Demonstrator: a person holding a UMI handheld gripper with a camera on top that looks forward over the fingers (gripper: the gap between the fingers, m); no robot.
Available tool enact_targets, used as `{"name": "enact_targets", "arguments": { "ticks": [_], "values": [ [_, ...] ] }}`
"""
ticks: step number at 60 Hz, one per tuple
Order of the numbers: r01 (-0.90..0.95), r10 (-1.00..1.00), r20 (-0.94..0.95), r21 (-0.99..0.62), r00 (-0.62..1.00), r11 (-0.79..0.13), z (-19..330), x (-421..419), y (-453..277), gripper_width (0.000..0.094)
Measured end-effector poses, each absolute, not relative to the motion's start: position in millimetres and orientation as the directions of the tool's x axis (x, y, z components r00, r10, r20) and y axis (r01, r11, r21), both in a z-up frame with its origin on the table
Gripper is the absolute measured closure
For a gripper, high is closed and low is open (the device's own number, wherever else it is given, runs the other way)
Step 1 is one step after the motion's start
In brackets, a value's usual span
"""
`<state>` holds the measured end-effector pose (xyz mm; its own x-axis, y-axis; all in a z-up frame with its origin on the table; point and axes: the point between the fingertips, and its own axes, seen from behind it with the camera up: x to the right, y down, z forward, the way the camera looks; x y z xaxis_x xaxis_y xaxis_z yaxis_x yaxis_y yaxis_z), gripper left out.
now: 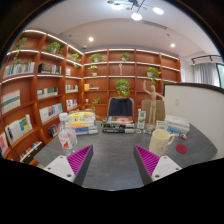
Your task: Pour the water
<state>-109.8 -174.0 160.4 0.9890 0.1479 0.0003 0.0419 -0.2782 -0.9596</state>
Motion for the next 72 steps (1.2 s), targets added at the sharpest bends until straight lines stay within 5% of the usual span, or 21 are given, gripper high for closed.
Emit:
{"name": "enact_targets", "arguments": {
  "ticks": [15, 44, 48, 54, 63, 72],
  "values": [
    [0.024, 0.253, -0.043, -0.967, 0.967, -0.254, 112.9, -213.3, -176.4, 0.0074],
    [-0.061, 0.169, -0.089, -0.984, 0.982, -0.166, 110.1, -295.9, -89.0, 0.0077],
    [-0.046, 0.164, -0.072, -0.986, 0.984, -0.159, 106.3, -301.9, -78.9, 0.0127],
    [0.033, 0.125, 0.014, -0.988, 0.992, -0.150, 102.8, -299.1, -70.5, 0.0417],
    [0.029, 0.127, 0.012, -0.991, 0.992, -0.127, 103.2, -301.5, -71.9, 0.0548],
    [-0.080, 0.138, -0.100, -0.987, 0.985, -0.141, 104.0, -293.3, -70.4, 0.0572]
  ]
}}
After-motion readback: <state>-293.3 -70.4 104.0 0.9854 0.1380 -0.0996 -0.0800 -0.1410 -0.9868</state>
